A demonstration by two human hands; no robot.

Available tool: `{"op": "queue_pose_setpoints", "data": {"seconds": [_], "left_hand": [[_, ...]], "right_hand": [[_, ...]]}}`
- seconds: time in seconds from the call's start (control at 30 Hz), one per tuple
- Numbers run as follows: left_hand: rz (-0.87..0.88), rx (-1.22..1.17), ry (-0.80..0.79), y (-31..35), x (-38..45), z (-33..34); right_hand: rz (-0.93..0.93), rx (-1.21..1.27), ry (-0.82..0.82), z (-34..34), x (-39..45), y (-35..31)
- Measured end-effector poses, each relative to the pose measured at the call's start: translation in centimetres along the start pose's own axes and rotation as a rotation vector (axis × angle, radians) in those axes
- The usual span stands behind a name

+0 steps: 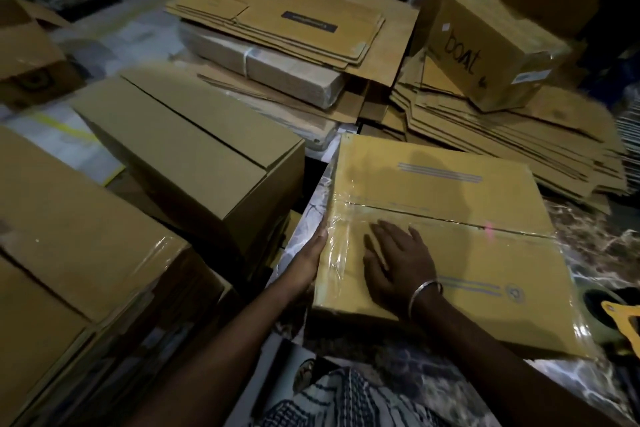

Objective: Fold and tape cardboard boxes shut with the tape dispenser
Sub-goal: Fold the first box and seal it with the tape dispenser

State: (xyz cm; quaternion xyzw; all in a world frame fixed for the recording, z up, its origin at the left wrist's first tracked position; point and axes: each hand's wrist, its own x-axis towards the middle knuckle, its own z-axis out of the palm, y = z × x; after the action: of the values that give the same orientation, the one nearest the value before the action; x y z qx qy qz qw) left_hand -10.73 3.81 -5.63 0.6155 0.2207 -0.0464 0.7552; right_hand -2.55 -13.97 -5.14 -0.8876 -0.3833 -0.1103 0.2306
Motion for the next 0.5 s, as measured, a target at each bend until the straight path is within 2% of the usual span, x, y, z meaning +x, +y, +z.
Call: {"op": "queue_pose_setpoints", "data": {"seconds": [0.07,0.13,0.27,0.5], "left_hand": [[0.052,-0.024,0.051,-0.7,-1.2,-0.5],[0.064,-0.072,0.099,-2.0,-2.1,-1.4],[0.178,-0.043,0.180,-4.1,-4.5,-2.3],[0.400,0.276,0.105,-6.5,-5.8,-3.3]], "right_hand": [[-0.225,0.045,-0.069,0.4,-0.1,0.1],[-0.325,0.068,-0.189,0.9,-0.3,-0.1],[-0.350,-0.026,-0.389,1.0,-0.3,-1.6],[-0.312,-0.088,-0.579,0.7,0.1,-2.1]]}}
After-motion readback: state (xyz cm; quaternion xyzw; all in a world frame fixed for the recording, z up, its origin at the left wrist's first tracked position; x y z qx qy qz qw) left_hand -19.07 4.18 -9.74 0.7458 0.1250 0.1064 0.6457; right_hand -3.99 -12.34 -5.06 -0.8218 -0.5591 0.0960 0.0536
